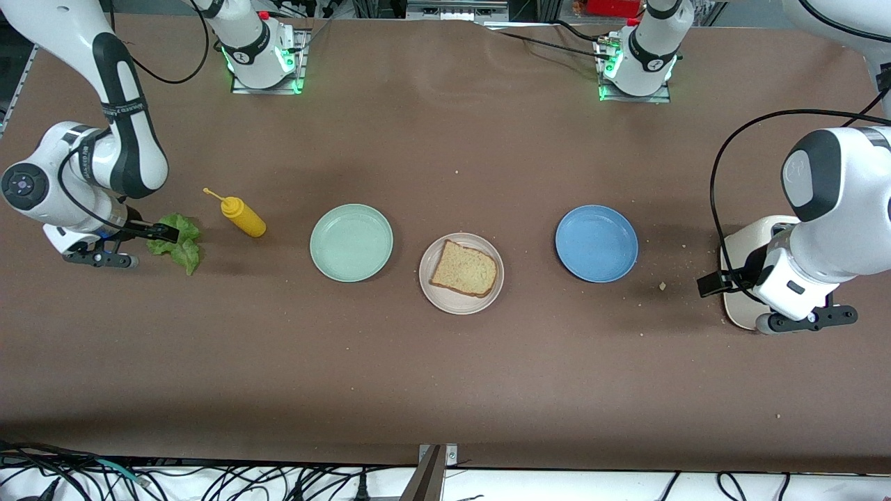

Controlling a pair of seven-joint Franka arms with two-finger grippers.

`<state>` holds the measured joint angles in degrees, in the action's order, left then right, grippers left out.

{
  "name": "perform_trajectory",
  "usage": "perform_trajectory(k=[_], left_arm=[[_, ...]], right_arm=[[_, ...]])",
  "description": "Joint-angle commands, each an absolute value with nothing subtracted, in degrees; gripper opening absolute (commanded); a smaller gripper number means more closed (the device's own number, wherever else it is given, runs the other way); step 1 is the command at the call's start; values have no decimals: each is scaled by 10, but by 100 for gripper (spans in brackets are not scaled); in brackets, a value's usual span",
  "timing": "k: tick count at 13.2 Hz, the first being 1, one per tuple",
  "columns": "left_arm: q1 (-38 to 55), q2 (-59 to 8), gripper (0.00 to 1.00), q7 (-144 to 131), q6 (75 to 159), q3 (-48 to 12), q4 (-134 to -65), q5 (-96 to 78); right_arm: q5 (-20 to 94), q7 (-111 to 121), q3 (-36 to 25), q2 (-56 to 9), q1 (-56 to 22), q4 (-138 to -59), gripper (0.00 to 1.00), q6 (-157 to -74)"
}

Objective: Make sandwich in beige plate with both arms
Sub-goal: 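Grasp the green lettuce leaf with the right gripper and lift it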

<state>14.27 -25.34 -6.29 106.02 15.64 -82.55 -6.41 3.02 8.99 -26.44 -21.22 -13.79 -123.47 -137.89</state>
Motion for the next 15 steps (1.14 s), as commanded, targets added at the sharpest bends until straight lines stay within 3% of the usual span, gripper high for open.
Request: perform_trajectory(k=[1, 5, 7, 8, 9, 10, 11, 13, 15], left_arm=[[149, -252, 100, -69, 1065, 159, -827, -71], [149, -252, 100, -69, 1065, 159, -827, -71], [149, -252, 100, -69, 1065, 159, -827, -71], [149, -252, 100, -69, 1065, 159, -827, -71], [149, -252, 100, -69, 1065, 159, -827, -71], [149, -252, 100, -69, 1065, 159, -827, -71], [149, -252, 100, -69, 1065, 159, -827, -71], [149, -253, 100, -69, 1065, 159, -827, -71], [149, -253, 100, -69, 1065, 159, -827, -71]], right_arm=[[19, 86, -250, -206, -120, -1272, 99, -1415], [22, 86, -232, -238, -100, -1278, 98, -1455], [24, 86, -231, -251, -98, -1277, 90, -1465], [25, 85, -230, -258, -98, -1277, 83, -1475], [25, 82, -229, -262, -98, -1277, 64, -1479], [25, 82, -223, -261, -97, -1277, 39, -1478], [25, 83, -222, -260, -94, -1277, 23, -1478], [25, 83, -221, -261, -94, -1277, 4, -1477], [25, 83, -219, -258, -95, -1274, 0, -1475]])
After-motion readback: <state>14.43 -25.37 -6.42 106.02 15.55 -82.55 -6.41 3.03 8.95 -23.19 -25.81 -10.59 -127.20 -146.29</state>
